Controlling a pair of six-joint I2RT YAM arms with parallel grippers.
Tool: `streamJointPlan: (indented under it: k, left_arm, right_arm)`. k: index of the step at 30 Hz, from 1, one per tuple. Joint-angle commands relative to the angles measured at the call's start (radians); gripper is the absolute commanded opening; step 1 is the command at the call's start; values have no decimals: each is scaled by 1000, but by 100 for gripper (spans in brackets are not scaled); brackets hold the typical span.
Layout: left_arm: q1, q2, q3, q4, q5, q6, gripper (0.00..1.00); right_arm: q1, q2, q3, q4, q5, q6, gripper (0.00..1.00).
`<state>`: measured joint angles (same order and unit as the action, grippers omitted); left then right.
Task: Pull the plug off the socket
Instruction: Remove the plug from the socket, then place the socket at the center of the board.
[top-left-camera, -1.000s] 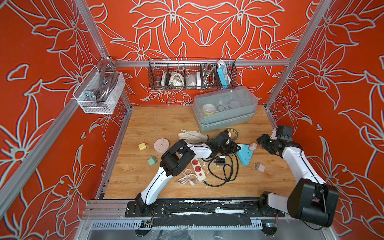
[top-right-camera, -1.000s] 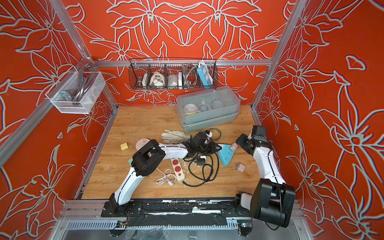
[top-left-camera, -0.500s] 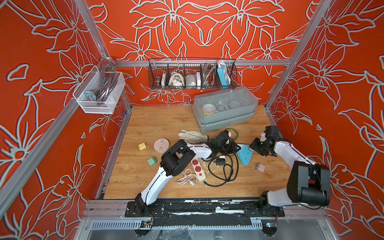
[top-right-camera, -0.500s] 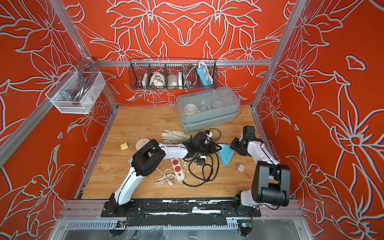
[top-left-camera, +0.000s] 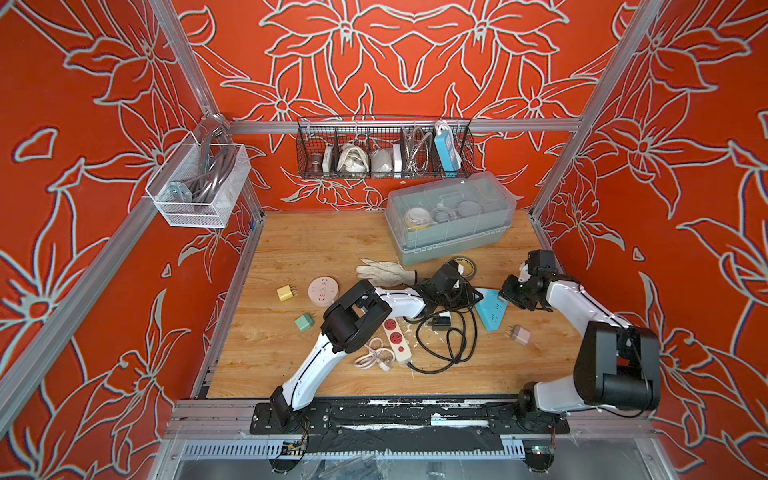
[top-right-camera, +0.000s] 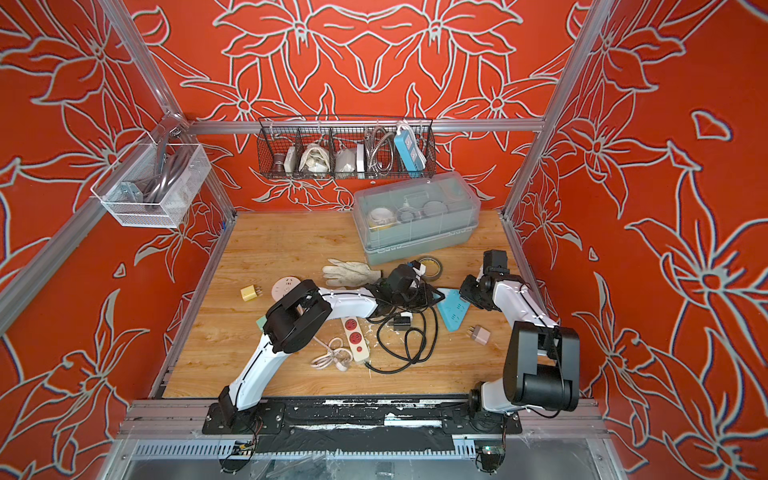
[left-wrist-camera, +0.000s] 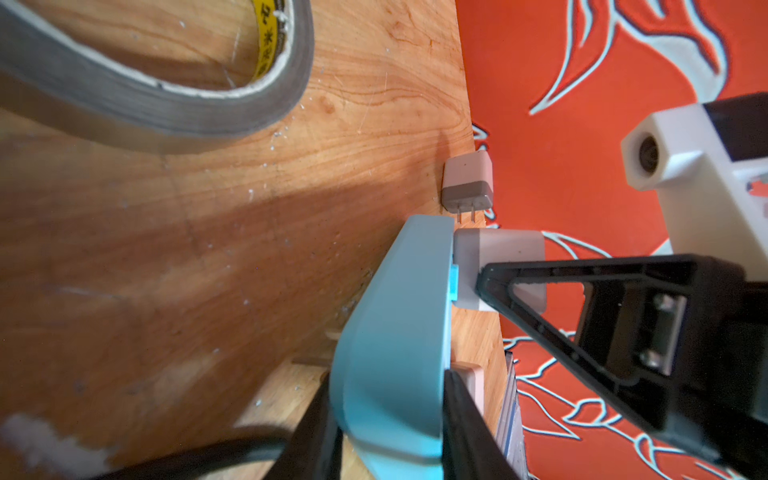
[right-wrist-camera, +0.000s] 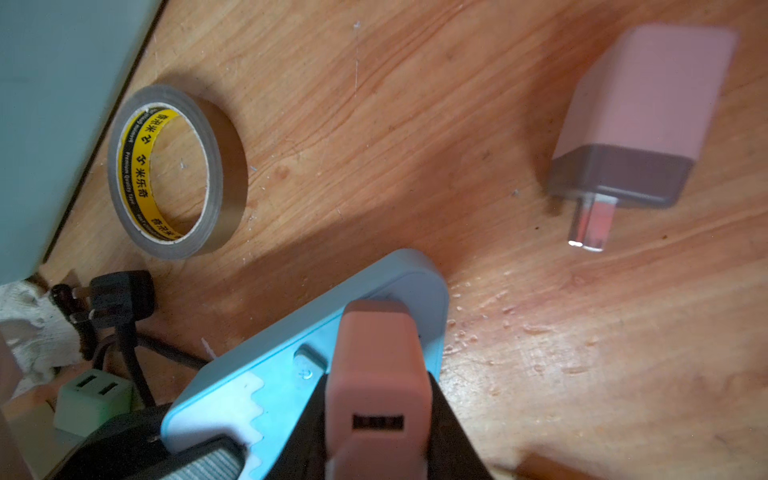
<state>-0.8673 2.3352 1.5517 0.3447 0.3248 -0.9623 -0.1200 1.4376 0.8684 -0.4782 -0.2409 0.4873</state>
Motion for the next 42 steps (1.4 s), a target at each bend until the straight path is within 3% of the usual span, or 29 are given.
streamJointPlan:
  k: [1, 6, 15, 19, 28, 33, 38, 42]
  left_arm:
    - [-5, 118, -80, -393, -163, 100, 7]
    - [-5, 132, -72, -433, -189, 111, 6]
    - [-4, 144, -77, -466, -244, 121, 6]
    - [-4, 150, -67, -480, -249, 123, 6]
    - [-4, 152, -44, -485, -227, 119, 8]
    - [-4, 144, -15, -510, -222, 136, 15]
    - [-4, 143, 60, -563, -186, 167, 36]
    - [-4, 131, 112, -589, -170, 190, 45]
  right_arm:
    - [-21, -36, 43, 18, 12, 12, 0]
    - [-85, -21, 87, 5, -81, 36, 0]
    - [-120, -38, 126, -36, -90, 8, 0]
    - [-118, -61, 89, 5, -155, 1, 0]
    - [-118, -121, 20, 52, -139, 3, 0]
    - [-118, -178, 14, 63, -157, 9, 0]
    - [-118, -184, 14, 54, -163, -3, 0]
    - [-118, -184, 11, 50, -163, -10, 0]
